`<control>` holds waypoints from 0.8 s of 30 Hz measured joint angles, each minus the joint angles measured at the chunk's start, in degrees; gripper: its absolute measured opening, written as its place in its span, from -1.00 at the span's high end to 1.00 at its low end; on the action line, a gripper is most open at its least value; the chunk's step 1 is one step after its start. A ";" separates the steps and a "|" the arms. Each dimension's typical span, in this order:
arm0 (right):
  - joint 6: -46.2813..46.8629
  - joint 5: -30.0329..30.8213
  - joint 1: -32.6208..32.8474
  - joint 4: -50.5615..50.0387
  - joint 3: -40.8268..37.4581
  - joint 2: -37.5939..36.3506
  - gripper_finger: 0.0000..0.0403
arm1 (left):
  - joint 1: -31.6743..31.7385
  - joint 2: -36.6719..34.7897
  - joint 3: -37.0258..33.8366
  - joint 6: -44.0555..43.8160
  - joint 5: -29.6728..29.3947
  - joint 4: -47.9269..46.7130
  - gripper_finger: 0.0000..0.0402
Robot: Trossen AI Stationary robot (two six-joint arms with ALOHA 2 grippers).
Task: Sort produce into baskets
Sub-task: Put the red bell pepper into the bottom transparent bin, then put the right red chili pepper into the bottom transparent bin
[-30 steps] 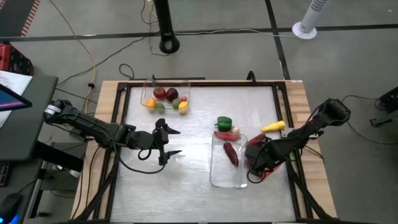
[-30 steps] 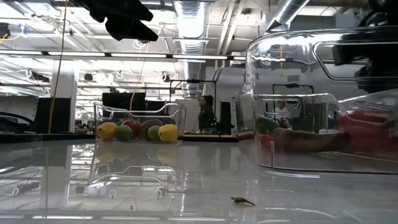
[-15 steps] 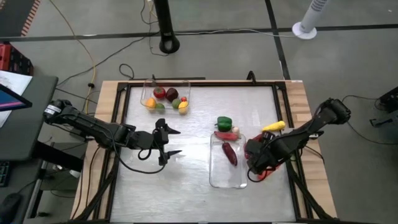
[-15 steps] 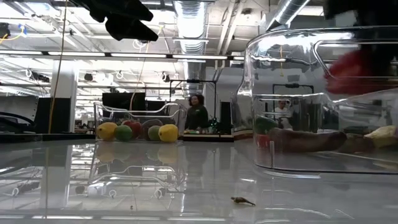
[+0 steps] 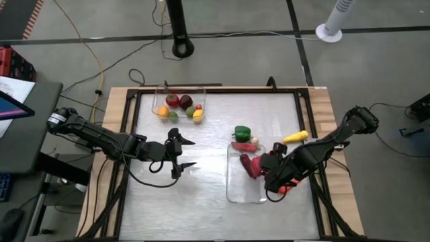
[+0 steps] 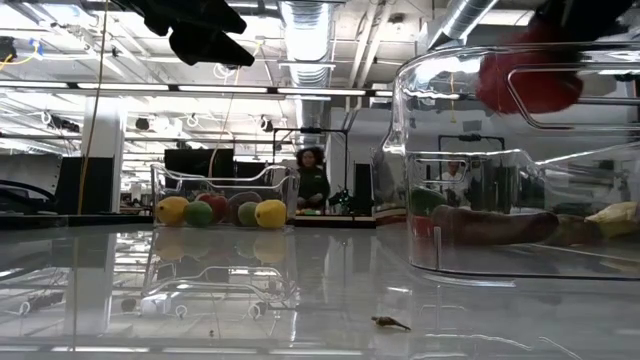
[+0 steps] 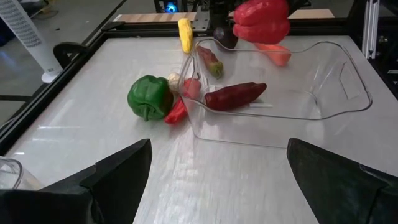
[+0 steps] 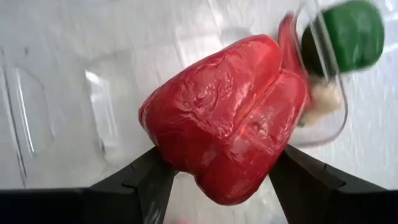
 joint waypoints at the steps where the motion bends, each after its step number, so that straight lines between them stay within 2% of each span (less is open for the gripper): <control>1: -0.59 0.28 -0.11 0.72 0.00 0.00 -0.35 | 0.00 0.00 0.00 0.00 -0.01 0.00 -0.80; 9: -2.64 -0.19 -2.47 1.11 0.00 0.00 -0.64 | 0.00 0.00 0.00 0.00 0.01 0.00 -0.80; 14: -1.05 -0.55 -3.42 -9.04 0.00 0.00 -0.77 | 0.00 0.00 0.00 -0.13 0.03 -0.13 -0.80; 18: -0.74 -3.09 -3.44 -16.79 -1.26 -0.04 -0.77 | 0.00 0.00 0.00 -0.20 0.06 -0.83 -0.80; 21: -2.80 -5.04 -4.68 -16.85 -4.31 -0.42 -0.72 | 0.01 0.00 0.00 -0.20 0.06 -1.01 -0.80; 24: -5.39 -6.68 -8.67 -13.78 -8.82 -1.53 -0.65 | 0.02 0.00 0.00 -0.20 0.06 -1.01 -0.80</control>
